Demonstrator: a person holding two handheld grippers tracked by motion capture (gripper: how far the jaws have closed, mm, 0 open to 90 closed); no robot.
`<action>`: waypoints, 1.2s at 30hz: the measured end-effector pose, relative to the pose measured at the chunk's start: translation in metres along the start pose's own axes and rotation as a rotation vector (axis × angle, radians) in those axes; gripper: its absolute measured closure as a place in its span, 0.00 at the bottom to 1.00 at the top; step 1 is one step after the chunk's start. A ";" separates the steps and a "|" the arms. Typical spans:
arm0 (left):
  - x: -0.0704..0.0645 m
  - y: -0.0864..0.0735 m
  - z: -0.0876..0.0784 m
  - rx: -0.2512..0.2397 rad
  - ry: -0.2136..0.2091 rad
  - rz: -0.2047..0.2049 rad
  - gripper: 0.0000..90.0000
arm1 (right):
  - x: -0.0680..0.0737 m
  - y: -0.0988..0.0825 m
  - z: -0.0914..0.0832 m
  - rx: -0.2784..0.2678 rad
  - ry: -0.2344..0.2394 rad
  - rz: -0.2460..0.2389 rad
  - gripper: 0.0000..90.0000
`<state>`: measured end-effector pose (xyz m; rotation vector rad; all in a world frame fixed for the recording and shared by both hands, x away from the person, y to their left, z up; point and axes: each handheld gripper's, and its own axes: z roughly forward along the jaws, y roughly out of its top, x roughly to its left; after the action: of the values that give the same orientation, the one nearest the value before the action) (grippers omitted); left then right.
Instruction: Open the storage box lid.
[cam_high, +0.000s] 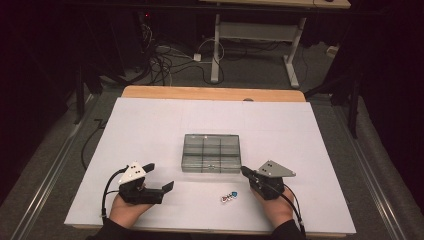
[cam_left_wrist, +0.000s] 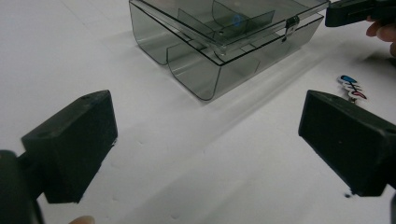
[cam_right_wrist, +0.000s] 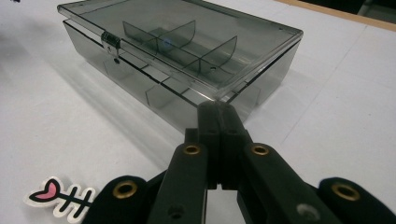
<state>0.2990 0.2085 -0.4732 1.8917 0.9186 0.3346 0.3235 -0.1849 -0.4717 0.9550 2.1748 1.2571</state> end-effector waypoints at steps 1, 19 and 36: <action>0.000 0.000 0.001 0.001 -0.002 0.001 0.06 | 0.000 0.000 0.000 -0.001 -0.001 0.000 1.00; 0.001 0.017 0.020 -0.030 0.007 -0.037 0.49 | -0.002 0.008 -0.002 -0.040 0.001 0.010 1.00; -0.007 0.029 0.038 -0.019 -0.009 -0.011 0.96 | -0.004 0.014 -0.003 -0.065 0.002 0.009 1.00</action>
<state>0.3295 0.1716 -0.4658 1.8687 0.9165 0.3269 0.3287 -0.1848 -0.4579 0.9389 2.1196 1.3257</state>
